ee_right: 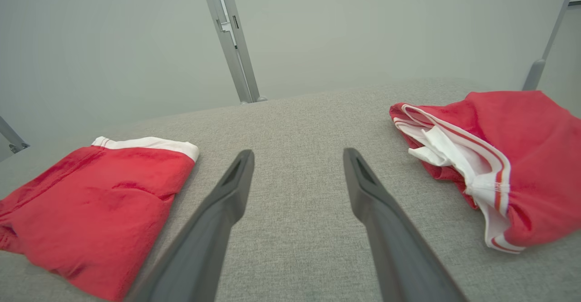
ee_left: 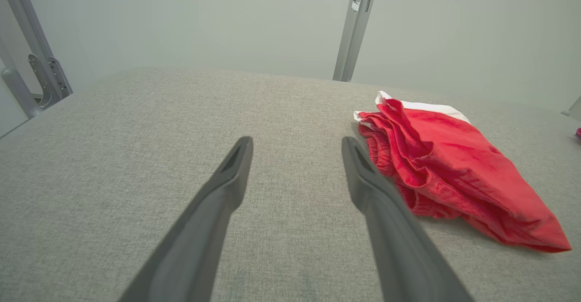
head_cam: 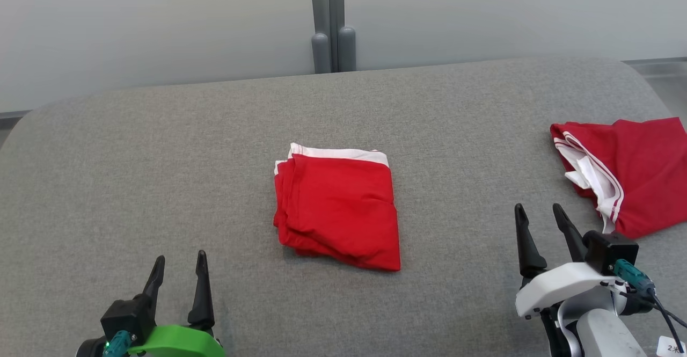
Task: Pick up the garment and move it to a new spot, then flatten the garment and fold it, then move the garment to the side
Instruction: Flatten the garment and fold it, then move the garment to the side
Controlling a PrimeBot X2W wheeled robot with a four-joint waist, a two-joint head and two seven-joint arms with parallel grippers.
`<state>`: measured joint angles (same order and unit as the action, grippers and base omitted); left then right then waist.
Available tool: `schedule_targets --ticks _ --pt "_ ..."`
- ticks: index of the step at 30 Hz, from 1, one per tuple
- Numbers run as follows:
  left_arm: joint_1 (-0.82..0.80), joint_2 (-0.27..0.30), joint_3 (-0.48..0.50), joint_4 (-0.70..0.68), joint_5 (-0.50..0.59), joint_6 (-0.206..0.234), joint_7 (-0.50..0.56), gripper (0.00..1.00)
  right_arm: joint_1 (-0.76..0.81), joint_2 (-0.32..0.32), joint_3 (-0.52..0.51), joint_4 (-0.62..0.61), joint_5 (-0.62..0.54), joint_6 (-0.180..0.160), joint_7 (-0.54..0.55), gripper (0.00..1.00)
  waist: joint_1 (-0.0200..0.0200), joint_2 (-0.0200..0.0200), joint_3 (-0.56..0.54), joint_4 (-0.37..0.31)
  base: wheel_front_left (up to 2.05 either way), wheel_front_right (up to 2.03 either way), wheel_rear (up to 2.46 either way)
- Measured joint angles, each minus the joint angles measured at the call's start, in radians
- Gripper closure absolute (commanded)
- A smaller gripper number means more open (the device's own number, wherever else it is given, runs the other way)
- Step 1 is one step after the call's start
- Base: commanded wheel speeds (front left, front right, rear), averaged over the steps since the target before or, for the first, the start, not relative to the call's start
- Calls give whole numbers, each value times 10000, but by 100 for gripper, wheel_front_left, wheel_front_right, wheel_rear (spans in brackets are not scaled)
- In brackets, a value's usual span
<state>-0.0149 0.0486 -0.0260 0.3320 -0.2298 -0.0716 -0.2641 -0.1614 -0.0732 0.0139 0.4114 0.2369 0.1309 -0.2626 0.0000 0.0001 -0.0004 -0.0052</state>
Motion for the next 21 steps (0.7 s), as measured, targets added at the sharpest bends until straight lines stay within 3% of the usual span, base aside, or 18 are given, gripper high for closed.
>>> schedule_targets --ticks 12,21 --pt "-18 0 -184 -144 65 -52 0 0 -72 107 240 46 61 0 0 0 0 0 253 414 0 0 0" --pt "-379 0 -752 -326 12 -67 0 0 -610 178 596 648 280 0 0 0 0 0 564 1460 0 0 0"
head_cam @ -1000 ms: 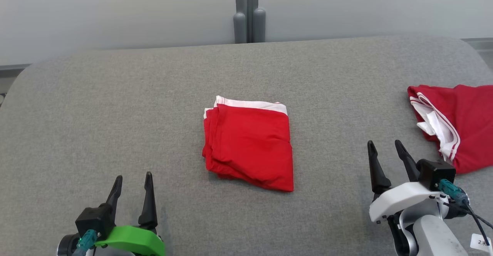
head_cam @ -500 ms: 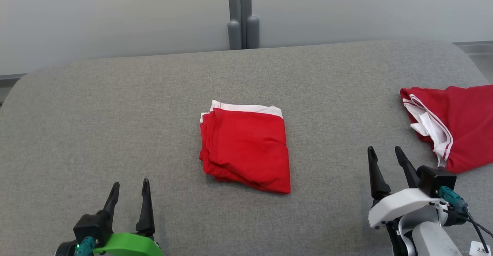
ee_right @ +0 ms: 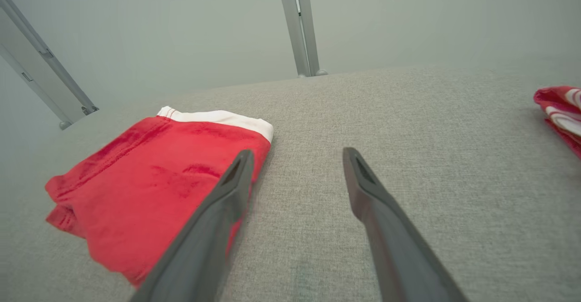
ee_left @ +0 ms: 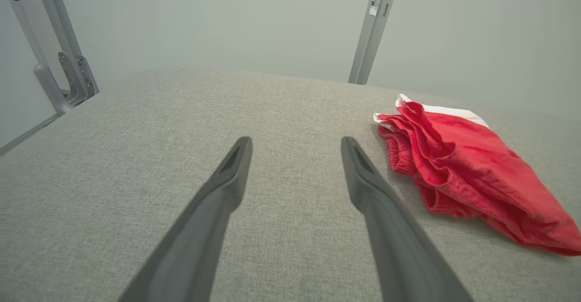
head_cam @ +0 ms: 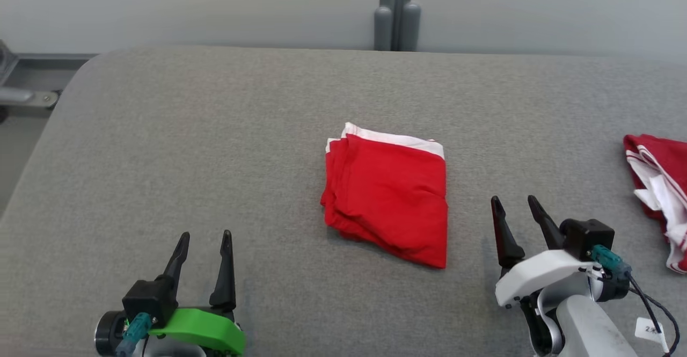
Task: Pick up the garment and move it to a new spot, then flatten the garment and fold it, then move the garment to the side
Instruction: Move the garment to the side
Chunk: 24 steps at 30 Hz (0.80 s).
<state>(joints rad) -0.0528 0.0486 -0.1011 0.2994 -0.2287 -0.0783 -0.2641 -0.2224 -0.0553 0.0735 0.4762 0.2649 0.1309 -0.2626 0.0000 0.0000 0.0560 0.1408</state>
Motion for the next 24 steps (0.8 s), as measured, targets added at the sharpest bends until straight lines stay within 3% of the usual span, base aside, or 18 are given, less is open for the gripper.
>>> schedule_targets --ticks 14,22,23,24 --pt "-105 12 -282 -186 -75 35 0 0 -1381 15 -504 2309 500 0 0 0 0 0 692 2282 0 0 0" --pt "-228 10 -550 -299 -125 90 0 0 -2132 -65 -729 3789 546 0 -46 0 0 0 1256 2817 0 0 0" --pt "-262 10 -575 -303 -142 98 0 0 -2194 -81 -604 3843 627 -4 -63 54 0 0 1305 2829 0 0 0" --pt "-295 10 -608 -303 -144 98 0 0 -2244 -94 -483 3870 702 -6 -92 91 0 0 1339 2821 0 0 0"
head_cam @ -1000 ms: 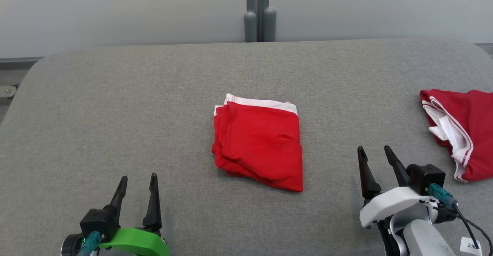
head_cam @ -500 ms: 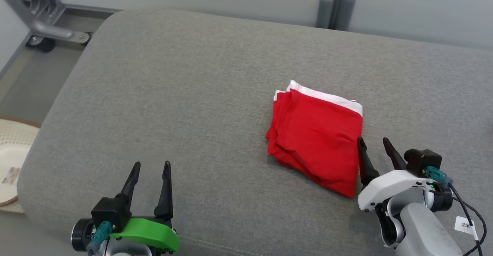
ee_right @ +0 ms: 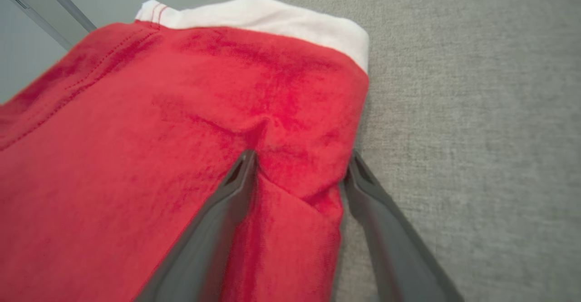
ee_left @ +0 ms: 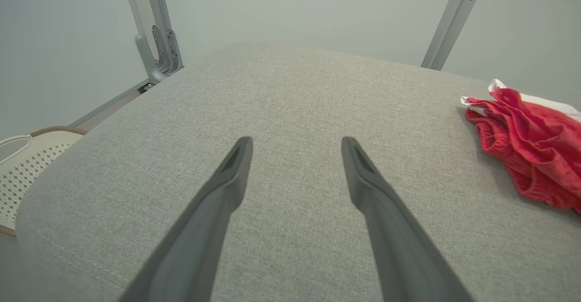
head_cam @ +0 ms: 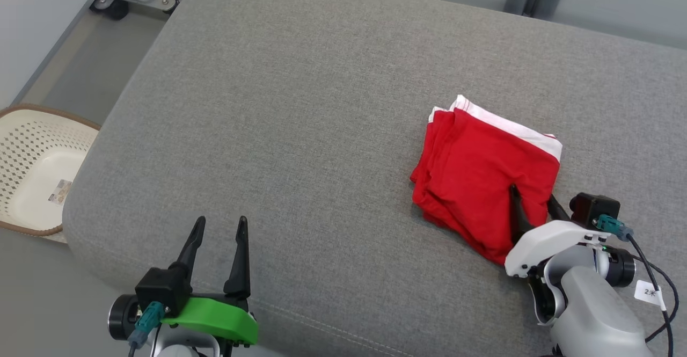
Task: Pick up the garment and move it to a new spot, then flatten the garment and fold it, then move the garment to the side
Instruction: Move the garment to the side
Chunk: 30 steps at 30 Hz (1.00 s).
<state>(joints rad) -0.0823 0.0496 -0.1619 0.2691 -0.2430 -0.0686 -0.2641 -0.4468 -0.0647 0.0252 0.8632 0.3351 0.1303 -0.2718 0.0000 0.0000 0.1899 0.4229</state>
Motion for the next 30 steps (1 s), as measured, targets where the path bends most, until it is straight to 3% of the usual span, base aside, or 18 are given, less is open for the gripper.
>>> schedule_targets --ticks 1,13,30 --pt "-22 0 -13 2 -2 0 0 0 -35 -8 142 8 102 -2 0 100 0 0 16 -27 0 0 0" --pt "-34 -4 -31 125 144 -125 0 0 645 142 577 -809 608 12 77 100 0 0 -300 -997 0 0 0" --pt "251 -6 -50 257 59 -245 0 0 2084 94 1360 -1544 771 8 79 100 0 0 -1103 -4599 0 0 0"
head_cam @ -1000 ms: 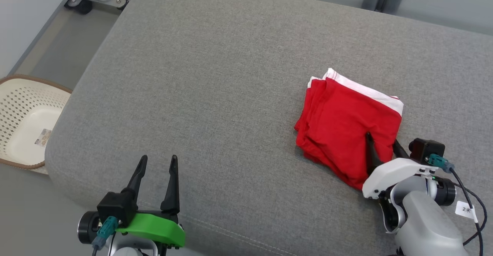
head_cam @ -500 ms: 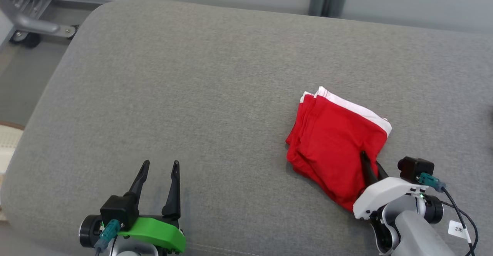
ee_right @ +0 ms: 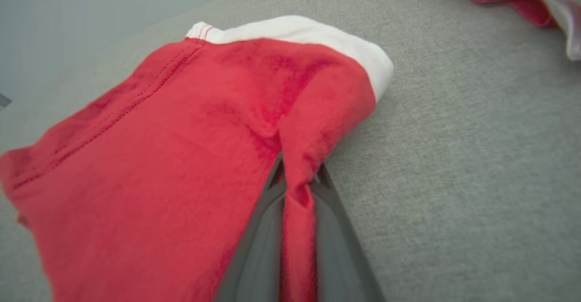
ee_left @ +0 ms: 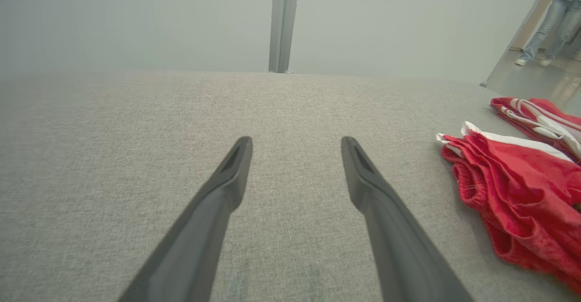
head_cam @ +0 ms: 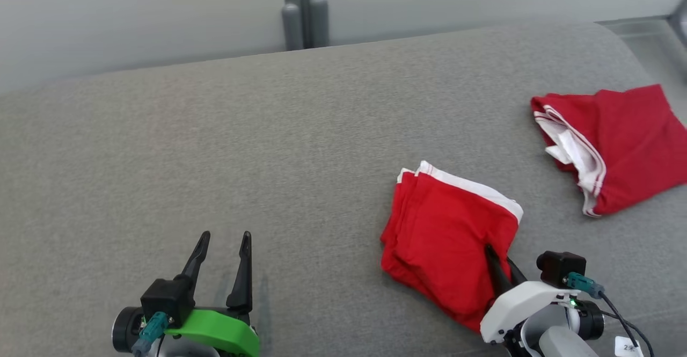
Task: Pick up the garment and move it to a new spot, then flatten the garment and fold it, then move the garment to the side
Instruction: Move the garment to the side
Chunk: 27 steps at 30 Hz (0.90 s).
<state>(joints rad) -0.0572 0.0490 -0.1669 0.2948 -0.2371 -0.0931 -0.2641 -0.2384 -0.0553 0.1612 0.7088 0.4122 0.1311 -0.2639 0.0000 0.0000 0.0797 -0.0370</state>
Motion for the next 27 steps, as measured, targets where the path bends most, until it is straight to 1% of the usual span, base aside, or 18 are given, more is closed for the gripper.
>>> schedule_targets --ticks 7,13,14,18,21,24,27 --pt "-40 -6 -13 -38 -19 6 0 0 35 13 449 -349 174 0 2 100 0 0 -125 -1624 0 0 0" --pt "-224 -4 -92 -79 31 4 0 0 22 19 802 -581 207 0 12 100 0 0 -96 -2793 0 0 0" --pt "-366 -6 -163 -94 61 4 0 0 -25 23 886 -633 205 0 12 100 0 0 -31 -3076 0 0 0" --pt "-583 -12 -293 -102 165 -29 0 0 -364 -10 1131 -723 153 0 13 100 0 0 270 -3341 0 0 0" --pt "-725 -10 -268 -61 366 -50 0 0 -1084 -100 1576 -734 71 0 13 100 0 0 549 -3377 0 0 0" --pt "-927 -12 -209 -38 520 -113 0 0 -2089 -366 2036 -734 -4 0 13 100 0 0 851 -3281 0 0 0" --pt "-1056 -10 -128 -35 571 -130 0 0 -3150 -759 2433 -646 -31 0 13 100 0 0 1138 -3030 0 0 0"
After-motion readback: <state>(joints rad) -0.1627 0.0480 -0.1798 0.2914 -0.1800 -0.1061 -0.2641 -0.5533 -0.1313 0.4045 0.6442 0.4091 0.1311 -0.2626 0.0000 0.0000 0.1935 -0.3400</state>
